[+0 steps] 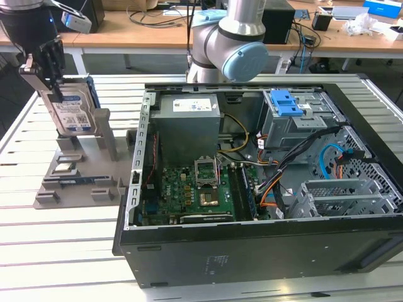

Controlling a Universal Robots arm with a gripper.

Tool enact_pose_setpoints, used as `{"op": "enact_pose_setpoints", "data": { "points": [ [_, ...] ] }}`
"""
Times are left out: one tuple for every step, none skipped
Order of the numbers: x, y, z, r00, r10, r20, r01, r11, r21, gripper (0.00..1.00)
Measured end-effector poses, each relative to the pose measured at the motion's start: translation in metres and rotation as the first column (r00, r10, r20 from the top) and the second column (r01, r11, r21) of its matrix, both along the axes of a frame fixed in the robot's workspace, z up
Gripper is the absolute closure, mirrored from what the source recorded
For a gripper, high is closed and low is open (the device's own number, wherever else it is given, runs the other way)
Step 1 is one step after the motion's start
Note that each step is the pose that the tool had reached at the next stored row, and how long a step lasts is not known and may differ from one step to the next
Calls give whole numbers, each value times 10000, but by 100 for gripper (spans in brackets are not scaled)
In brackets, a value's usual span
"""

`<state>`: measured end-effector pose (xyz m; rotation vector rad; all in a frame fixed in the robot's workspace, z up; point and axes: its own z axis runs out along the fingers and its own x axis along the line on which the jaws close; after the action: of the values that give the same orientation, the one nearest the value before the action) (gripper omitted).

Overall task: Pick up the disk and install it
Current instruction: 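Pick up the disk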

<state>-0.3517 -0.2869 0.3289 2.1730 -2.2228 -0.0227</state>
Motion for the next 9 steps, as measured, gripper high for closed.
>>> {"op": "enact_pose_setpoints", "data": {
  "points": [
    [0, 1, 11, 10000, 0, 0, 0, 10000, 0, 64],
    [0, 2, 33, 10000, 0, 0, 0, 10000, 0, 64],
    [0, 2, 47, 10000, 0, -1, 0, 10000, 0, 64],
    [0, 3, 62, 10000, 0, -1, 0, 10000, 0, 64],
    [0, 5, 85, 10000, 0, -1, 0, 10000, 0, 64],
    [0, 7, 116, 10000, -1, 0, 1, 10000, 0, 64],
    [0, 8, 132, 10000, 0, -1, 0, 10000, 0, 64],
    [0, 9, 148, 10000, 1, -1, -1, 10000, 0, 64],
    [0, 10, 161, 10000, 0, 0, 0, 10000, 0, 64]
  ]
}}
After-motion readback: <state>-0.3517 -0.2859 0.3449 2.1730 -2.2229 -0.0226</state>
